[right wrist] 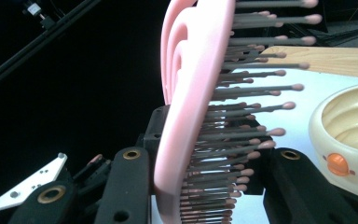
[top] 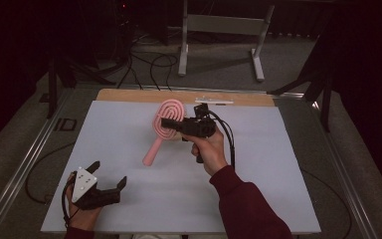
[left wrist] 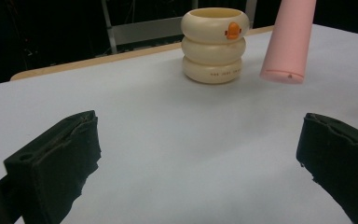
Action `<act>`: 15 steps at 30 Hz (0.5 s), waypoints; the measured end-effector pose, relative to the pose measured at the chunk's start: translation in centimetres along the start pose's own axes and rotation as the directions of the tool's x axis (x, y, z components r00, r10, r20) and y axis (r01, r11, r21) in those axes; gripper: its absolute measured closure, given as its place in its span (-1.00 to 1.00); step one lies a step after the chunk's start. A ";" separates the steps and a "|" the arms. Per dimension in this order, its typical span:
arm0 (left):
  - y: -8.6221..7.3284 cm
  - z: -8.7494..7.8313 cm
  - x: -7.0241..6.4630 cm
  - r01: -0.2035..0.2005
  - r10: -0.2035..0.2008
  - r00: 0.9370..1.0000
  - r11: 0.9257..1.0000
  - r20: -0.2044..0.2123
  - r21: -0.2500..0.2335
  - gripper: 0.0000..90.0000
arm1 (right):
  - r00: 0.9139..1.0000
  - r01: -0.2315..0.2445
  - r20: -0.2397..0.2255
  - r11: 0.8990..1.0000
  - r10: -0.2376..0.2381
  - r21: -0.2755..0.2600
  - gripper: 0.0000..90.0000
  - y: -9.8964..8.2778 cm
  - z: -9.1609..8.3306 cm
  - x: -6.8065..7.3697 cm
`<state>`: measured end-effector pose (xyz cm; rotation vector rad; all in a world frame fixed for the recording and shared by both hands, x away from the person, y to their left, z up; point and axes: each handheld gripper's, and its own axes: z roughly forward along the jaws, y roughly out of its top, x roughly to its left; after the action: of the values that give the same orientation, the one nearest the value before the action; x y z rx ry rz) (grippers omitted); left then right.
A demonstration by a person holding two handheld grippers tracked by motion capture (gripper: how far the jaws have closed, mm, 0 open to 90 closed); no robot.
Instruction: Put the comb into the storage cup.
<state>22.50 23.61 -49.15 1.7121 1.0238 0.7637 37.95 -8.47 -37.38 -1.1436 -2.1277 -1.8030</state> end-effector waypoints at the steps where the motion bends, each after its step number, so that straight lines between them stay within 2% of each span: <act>1: 0.0 0.0 0.0 0.000 0.000 1.000 1.000 0.000 0.000 -0.99 | 1.000 0.000 0.001 1.000 0.000 -0.005 0.42 0.1 0.0 0.0; 7: 0.0 0.0 0.0 0.003 -0.003 1.000 1.000 -0.002 0.001 -0.99 | 1.000 -0.008 -0.007 0.999 0.008 -0.030 0.42 0.6 0.0 -0.4; 15: -0.1 0.0 0.0 0.006 -0.006 1.000 1.000 -0.001 0.000 -0.99 | 1.000 -0.003 0.017 0.999 0.003 -0.051 0.42 1.3 0.0 -0.4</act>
<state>22.53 23.63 -49.22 1.7084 1.0295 0.7611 39.00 -8.61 -36.54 -1.1768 -2.0994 -1.8634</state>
